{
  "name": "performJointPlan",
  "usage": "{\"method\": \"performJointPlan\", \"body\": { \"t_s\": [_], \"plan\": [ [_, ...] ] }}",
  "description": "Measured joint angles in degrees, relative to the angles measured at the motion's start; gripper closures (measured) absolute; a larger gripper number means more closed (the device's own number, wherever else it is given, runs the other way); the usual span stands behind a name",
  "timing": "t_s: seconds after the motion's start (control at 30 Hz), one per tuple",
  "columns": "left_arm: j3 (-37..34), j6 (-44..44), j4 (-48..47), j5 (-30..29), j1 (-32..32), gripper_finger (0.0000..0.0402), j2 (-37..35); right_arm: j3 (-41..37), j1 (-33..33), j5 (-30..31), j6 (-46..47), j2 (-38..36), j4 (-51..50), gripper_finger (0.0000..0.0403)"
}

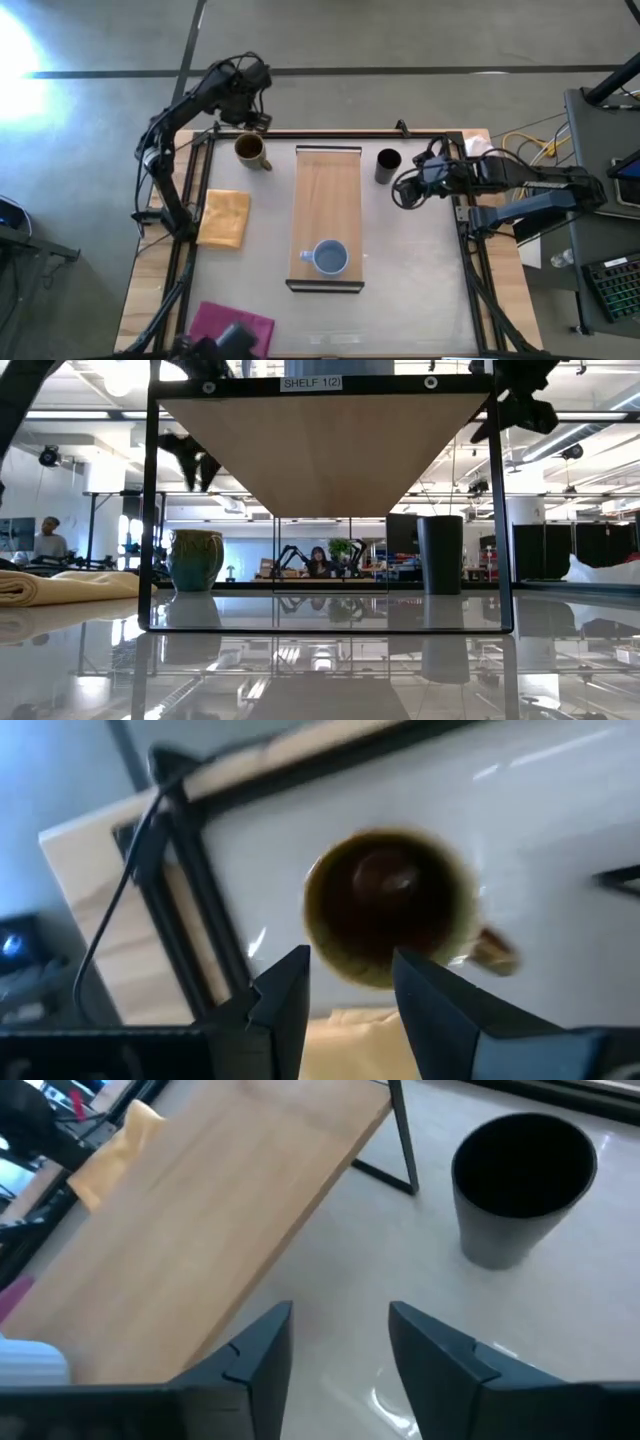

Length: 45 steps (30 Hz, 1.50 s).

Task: Stack small to large cups/mugs on shelf
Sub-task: Put the green cup on the shelf

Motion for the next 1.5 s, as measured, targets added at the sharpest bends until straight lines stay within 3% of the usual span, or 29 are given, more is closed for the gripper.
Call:
{"method": "performJointPlan", "body": {
  "t_s": [0.2,0.43,0.67,0.9,1.13,1.5],
  "plan": [
    [-8.5,3.3,3.4,-1.4,1.0,0.0272,0.0,0.0,-2.5,-0.9,-2.4,0.1,0.9,0.0245],
    [-13.8,6.1,8.8,-1.6,1.0,0.0271,-0.6,0.0,-5.7,-2.4,-2.7,0.1,1.5,0.0251],
    [-17.3,10.8,16.3,-1.4,1.6,0.0271,-3.4,0.0,-7.2,-2.5,-3.2,0.1,3.9,0.0259],
    [-20.5,15.4,17.4,-1.2,4.2,0.0271,-5.3,0.0,-7.5,-3.3,-3.5,0.2,4.7,0.0267],
    [-25.0,17.4,22.7,4.7,6.4,0.0271,-6.9,0.0,-7.5,-3.4,-3.4,0.2,5.8,0.0273],
    [-28.4,18.4,25.6,3.0,7.2,0.0271,-7.0,0.0,-7.5,-3.4,-1.8,0.2,5.8,0.0278]
  ]
}}
